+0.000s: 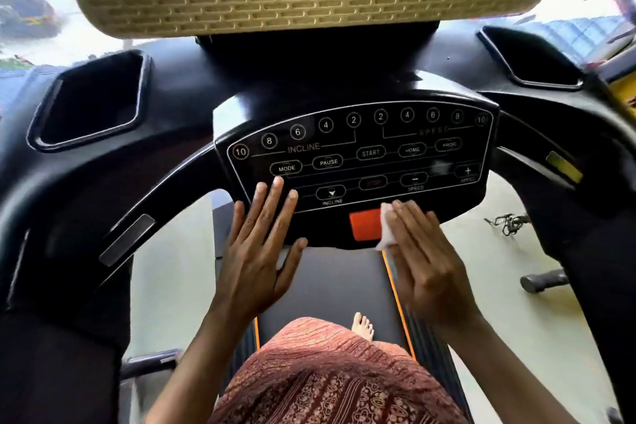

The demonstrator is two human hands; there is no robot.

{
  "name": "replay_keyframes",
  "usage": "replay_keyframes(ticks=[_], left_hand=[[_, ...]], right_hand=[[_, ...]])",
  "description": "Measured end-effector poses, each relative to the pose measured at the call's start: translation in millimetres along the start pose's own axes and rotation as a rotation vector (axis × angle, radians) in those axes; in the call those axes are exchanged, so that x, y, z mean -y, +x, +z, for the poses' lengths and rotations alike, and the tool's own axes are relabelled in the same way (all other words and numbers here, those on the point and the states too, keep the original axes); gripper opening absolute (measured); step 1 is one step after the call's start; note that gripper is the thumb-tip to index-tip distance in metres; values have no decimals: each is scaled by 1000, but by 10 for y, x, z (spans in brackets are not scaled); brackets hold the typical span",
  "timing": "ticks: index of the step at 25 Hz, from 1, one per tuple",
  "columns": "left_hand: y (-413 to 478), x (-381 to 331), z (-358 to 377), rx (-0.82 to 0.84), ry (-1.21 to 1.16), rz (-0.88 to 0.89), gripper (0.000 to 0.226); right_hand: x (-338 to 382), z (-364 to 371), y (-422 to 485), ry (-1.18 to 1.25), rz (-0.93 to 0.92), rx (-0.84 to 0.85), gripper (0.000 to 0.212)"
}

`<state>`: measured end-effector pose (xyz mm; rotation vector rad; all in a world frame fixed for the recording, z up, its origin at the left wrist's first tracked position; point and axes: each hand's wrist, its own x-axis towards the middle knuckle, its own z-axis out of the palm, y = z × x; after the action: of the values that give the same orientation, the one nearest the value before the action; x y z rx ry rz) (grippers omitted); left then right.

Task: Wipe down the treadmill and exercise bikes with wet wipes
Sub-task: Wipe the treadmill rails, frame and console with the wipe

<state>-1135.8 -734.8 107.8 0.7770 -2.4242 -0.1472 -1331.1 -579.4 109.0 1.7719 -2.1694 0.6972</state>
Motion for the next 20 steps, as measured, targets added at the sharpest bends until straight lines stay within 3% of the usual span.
replay_keyframes(ticks=[3, 9, 13, 15, 19, 20], left_hand=[[29, -117, 58, 4, 6, -4, 54], [70, -218, 80, -32, 47, -39, 53], [85, -298, 88, -47, 58, -65, 52], [100, -338, 110, -54, 59, -80, 52], [116, -361, 113, -52, 83, -85, 53], [118, -362, 108, -51, 83, -85, 53]], right_hand=[[66, 24, 42, 44, 147, 9, 45], [166, 80, 251, 88, -184, 98, 41], [-440, -107, 34, 69, 169, -13, 44], [-410, -91, -2, 94, 233, -16, 45], [-257, -12, -64, 160, -68, 99, 44], [-389, -37, -50, 127, -49, 85, 44]])
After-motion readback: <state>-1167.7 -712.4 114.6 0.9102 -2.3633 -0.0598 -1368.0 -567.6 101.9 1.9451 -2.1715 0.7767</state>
